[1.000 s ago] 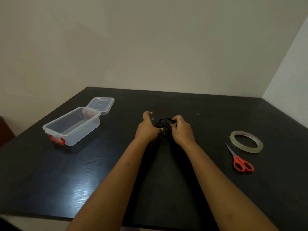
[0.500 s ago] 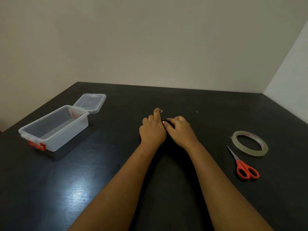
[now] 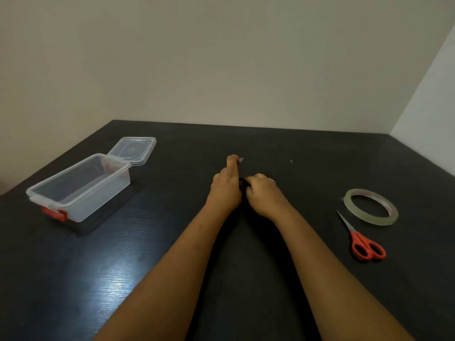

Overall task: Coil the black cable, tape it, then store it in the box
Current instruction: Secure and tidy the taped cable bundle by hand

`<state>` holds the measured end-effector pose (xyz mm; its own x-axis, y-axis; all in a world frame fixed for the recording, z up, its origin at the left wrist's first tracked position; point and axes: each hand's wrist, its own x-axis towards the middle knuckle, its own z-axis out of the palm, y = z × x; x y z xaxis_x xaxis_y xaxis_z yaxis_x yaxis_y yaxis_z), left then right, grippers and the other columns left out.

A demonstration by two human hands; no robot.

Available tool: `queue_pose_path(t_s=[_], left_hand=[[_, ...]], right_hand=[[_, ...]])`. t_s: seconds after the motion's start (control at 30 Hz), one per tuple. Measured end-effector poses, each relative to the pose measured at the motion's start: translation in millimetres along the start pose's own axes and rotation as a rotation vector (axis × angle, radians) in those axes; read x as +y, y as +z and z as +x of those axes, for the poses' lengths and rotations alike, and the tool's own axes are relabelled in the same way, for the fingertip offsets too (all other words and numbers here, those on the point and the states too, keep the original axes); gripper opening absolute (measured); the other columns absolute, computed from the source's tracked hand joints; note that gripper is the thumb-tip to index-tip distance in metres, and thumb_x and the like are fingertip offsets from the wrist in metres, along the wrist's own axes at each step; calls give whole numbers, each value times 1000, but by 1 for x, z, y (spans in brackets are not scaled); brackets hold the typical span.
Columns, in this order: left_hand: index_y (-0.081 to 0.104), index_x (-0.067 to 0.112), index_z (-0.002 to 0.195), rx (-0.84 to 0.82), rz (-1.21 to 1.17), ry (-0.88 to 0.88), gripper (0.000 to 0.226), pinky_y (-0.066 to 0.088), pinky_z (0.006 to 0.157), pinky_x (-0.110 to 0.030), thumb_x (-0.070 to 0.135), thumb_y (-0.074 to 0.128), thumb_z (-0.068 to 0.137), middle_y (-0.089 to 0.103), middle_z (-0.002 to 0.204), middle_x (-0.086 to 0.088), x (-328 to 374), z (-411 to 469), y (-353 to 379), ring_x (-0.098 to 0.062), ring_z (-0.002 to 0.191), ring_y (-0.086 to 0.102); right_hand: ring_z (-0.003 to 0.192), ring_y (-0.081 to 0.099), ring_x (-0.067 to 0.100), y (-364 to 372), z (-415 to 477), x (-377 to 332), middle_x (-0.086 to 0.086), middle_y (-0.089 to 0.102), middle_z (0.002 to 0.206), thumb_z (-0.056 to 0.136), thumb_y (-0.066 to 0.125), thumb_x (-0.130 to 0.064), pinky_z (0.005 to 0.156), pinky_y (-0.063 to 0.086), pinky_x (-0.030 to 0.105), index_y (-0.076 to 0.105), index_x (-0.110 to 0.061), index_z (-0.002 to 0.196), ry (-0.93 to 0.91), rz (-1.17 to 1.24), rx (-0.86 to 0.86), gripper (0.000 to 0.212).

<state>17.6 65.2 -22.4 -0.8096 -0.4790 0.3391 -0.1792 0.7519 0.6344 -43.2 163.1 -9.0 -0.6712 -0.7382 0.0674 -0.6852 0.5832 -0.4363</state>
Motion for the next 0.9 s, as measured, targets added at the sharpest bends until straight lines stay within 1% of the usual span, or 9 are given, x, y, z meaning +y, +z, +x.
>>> queue_pose_path(t_s=[0.13,0.2,0.3,0.4,0.5,0.63,0.73,0.8,0.9], left_hand=[[26,22,130,-49,-33,20,48,48,80,-39,7,47,89,51,111,-9,4,0,-8,-22,98,54],[27,20,129,-89,5,12,47,49,67,-36,7,49,89,54,95,-9,4,1,-9,-21,82,56],[28,19,126,-84,133,19,47,36,49,-26,7,51,88,53,76,-5,5,2,-7,-15,62,50],[25,18,127,-69,307,-7,46,41,55,-31,8,49,89,55,86,-9,9,-1,-3,-22,76,53],[23,15,131,-37,401,12,46,46,66,-36,9,45,92,56,97,-14,7,-3,1,-28,85,53],[28,21,125,-1,135,-4,40,45,66,-35,7,43,90,52,113,-14,5,-1,-7,-26,82,57],[29,21,123,5,37,-22,37,41,71,-32,8,40,90,46,129,-12,9,-3,-13,-26,94,55],[30,18,120,23,7,-28,33,38,74,-31,8,37,90,43,137,-9,10,-5,-14,-25,101,53],[29,13,120,11,-7,-43,34,39,69,-31,4,37,88,46,133,-7,8,-3,-14,-19,87,51]], right_hand=[[107,52,27,0,1,2,11,51,120,97,38,-12,91,49,40,57,-9,118,31,16,58,29],[107,51,26,0,1,2,11,50,120,97,39,-11,89,49,39,57,-10,116,40,-10,73,27],[106,51,26,0,1,2,9,51,117,96,39,-12,86,48,37,59,-9,112,53,21,89,25],[110,50,27,-1,0,3,9,54,115,95,37,-14,88,48,39,64,-8,107,38,64,107,30],[120,42,26,-1,-3,3,5,52,126,93,37,-13,90,43,36,62,-8,114,2,49,67,33],[112,44,25,-3,-5,2,0,57,113,95,38,-22,83,42,37,59,-14,99,-30,69,30,23],[106,45,22,-5,-7,-1,-4,52,101,99,39,-33,76,40,36,52,-21,88,-47,31,7,21],[106,45,22,-5,-8,-3,-2,53,102,98,41,-35,77,43,37,54,-19,89,-54,-9,10,23],[104,51,26,-4,-8,-11,6,56,106,97,45,-25,69,43,35,59,-10,97,-43,-130,82,20]])
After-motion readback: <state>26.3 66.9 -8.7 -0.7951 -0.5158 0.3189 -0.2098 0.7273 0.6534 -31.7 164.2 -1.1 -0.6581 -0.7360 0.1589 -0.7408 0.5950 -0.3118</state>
